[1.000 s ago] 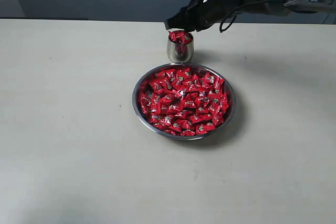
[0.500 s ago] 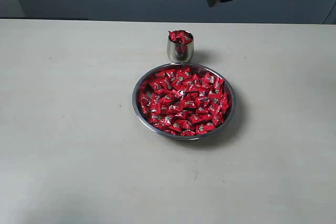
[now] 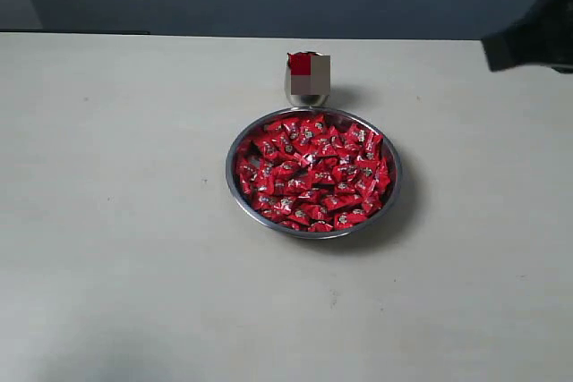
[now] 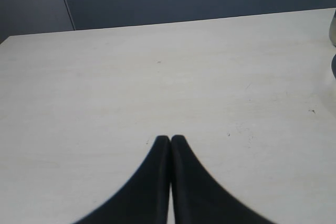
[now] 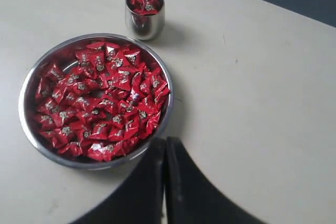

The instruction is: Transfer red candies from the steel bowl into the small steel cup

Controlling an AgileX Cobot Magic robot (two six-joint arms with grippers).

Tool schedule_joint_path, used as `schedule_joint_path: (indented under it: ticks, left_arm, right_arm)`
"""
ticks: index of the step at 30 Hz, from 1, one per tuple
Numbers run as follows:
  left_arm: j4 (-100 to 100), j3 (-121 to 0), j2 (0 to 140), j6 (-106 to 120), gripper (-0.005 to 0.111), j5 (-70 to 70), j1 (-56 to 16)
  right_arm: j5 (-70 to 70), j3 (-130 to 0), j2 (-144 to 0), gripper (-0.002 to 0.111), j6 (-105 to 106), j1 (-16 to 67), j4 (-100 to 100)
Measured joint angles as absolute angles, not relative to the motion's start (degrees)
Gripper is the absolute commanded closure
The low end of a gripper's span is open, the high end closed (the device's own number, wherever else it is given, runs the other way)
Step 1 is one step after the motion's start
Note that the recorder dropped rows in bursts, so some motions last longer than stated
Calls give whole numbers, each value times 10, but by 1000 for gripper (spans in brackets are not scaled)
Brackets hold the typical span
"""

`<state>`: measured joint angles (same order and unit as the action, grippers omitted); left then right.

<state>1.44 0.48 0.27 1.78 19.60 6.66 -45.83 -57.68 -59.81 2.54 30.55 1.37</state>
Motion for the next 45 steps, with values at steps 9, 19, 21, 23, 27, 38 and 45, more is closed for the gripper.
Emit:
schedule_joint_path:
  ticks: [9,19,21,23,27,38,45]
  left_arm:
    - [14,5,3,18,106,196,67]
    - [14,5,3,18,106,196,67]
    - [14,5,3,18,106,196,67]
    - [14,5,3,18,106,196,67]
    - [14,5,3,18,106,196,67]
    - [14,5,3,18,106,196,67]
    - [14,5,3,18,106,196,67]
  right_arm:
    - [-469,-433,-339,108,25,305,10]
    - [-330,-330,-214,108,25,305,-46]
    - [-318,-321,-213,108,25,305,-73]
    - [-308,-311,-212,108,25,305,-87]
    - [-298,-294,-212,108,25,305,-90]
    - [-301,-292,-212,108,25,305,-121]
    - [-286,-272,-203,108,25,303,-104]
